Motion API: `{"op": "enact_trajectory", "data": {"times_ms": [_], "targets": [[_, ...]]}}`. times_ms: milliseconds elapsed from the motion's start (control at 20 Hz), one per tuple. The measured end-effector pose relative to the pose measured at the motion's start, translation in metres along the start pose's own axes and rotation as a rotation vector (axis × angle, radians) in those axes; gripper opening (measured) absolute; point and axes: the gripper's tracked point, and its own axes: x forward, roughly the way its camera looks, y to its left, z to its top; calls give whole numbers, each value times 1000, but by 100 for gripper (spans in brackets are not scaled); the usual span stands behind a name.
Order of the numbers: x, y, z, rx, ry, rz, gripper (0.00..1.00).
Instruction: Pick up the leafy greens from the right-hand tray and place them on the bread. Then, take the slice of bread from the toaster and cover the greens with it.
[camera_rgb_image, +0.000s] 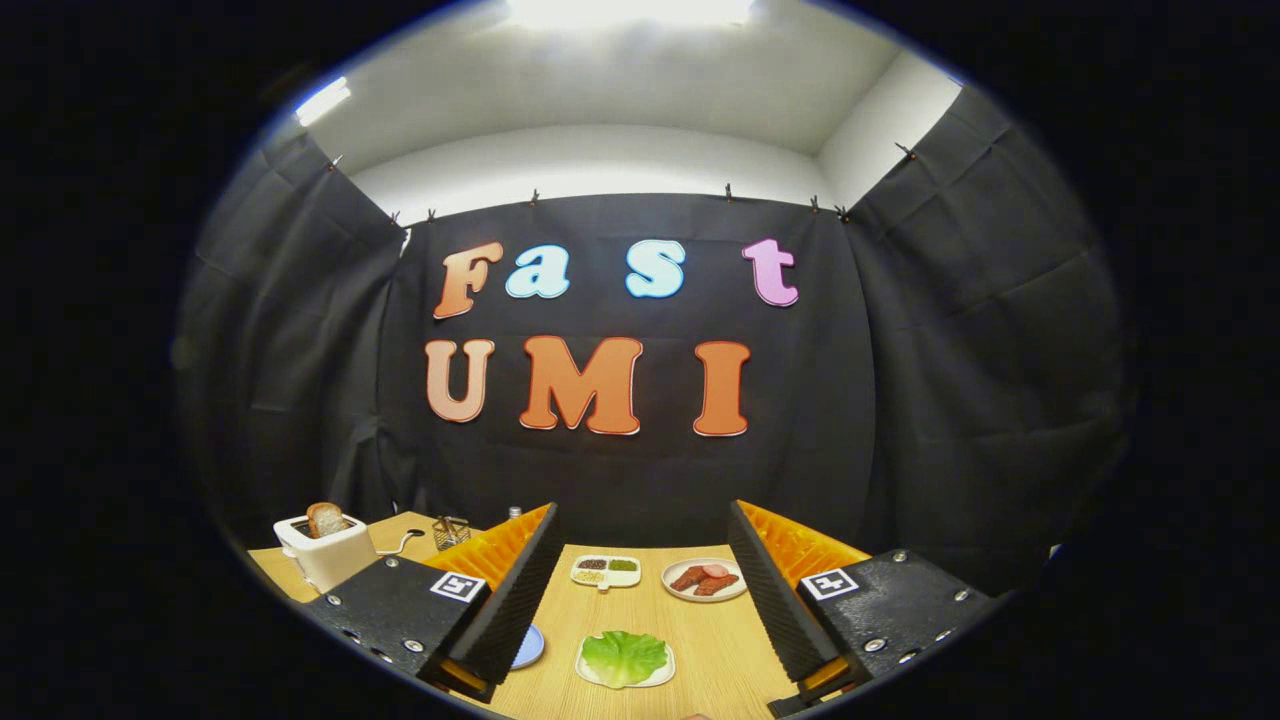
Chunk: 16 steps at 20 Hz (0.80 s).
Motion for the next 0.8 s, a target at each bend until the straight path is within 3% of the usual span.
{"op": "enact_trajectory", "data": {"times_ms": [200,400,800], "targets": [[2,10,-12,-10,23,-6,99],[16,28,-35,33,101,48,98],[52,25,-116,-10,320,53,99]]}}
